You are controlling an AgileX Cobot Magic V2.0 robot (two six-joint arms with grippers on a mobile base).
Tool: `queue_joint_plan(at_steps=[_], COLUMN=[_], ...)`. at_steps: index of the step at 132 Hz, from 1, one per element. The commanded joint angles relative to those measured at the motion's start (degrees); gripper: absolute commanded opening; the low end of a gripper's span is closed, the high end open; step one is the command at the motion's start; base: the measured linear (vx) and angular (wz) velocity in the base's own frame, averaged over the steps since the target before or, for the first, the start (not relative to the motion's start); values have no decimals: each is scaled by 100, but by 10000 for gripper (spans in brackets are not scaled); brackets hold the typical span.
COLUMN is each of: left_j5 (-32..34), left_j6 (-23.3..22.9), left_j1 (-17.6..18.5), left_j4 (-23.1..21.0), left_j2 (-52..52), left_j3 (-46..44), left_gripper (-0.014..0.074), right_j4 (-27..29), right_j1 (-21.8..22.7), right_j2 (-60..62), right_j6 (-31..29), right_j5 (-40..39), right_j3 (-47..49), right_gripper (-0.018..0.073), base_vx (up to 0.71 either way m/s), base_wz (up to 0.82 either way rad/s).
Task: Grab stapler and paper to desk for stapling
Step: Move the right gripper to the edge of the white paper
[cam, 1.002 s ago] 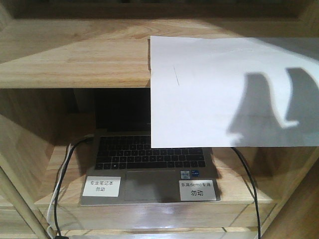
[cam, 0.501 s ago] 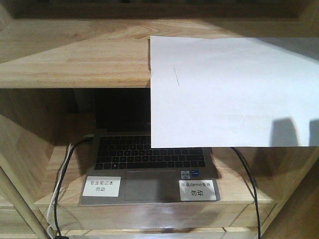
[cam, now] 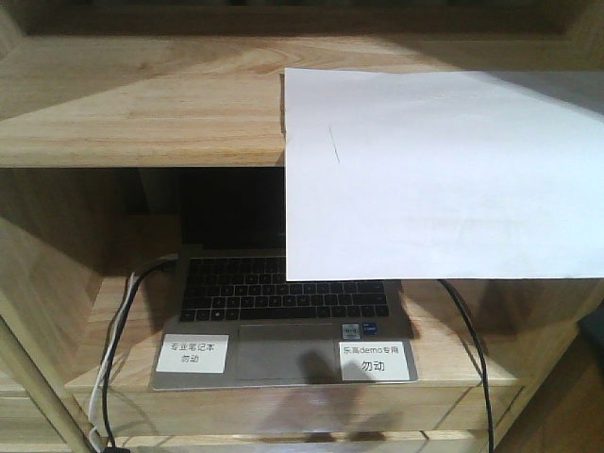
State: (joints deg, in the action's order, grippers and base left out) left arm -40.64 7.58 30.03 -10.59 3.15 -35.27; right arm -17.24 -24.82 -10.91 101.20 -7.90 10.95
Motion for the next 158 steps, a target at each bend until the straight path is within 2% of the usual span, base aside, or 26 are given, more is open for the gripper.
queue_joint_plan(at_steps=[1, 10, 28, 63, 79, 94, 121, 158], left_j5=[668, 668, 668, 668, 668, 668, 668, 668], left_j6=[5, 5, 5, 5, 5, 5, 5, 5], left_j1=[11, 11, 11, 11, 11, 11, 11, 11], left_j4=[-101, -101, -101, -101, -101, -101, -101, -101], left_j2=[76, 76, 76, 76, 76, 76, 76, 76], left_j3=[-136, -136, -136, -136, -136, -136, -136, -136], left_gripper=[-6, -6, -6, -6, -6, -6, -6, -6], right_j4=[72, 172, 219, 1100, 1219, 1270, 1691, 1784], right_j1=[-45, -31, -31, -31, -31, -31, -31, -31], right_j2=[-105, -202, -688, -2323, -3062, -3692, -4349, -4760], right_j6=[-102, -109, -322, -2067, -2186, -2186, -2382, -2427], right_j5=[-659, -908, -1928, -4459, -5338, -5842, -6675, -6794], right_j3=[-95, -265, -619, -833, -833, -833, -769, -172], right_gripper=[594, 594, 594, 594, 594, 594, 594, 594], base_vx=[0, 0, 0, 0, 0, 0, 0, 0], base_wz=[0, 0, 0, 0, 0, 0, 0, 0])
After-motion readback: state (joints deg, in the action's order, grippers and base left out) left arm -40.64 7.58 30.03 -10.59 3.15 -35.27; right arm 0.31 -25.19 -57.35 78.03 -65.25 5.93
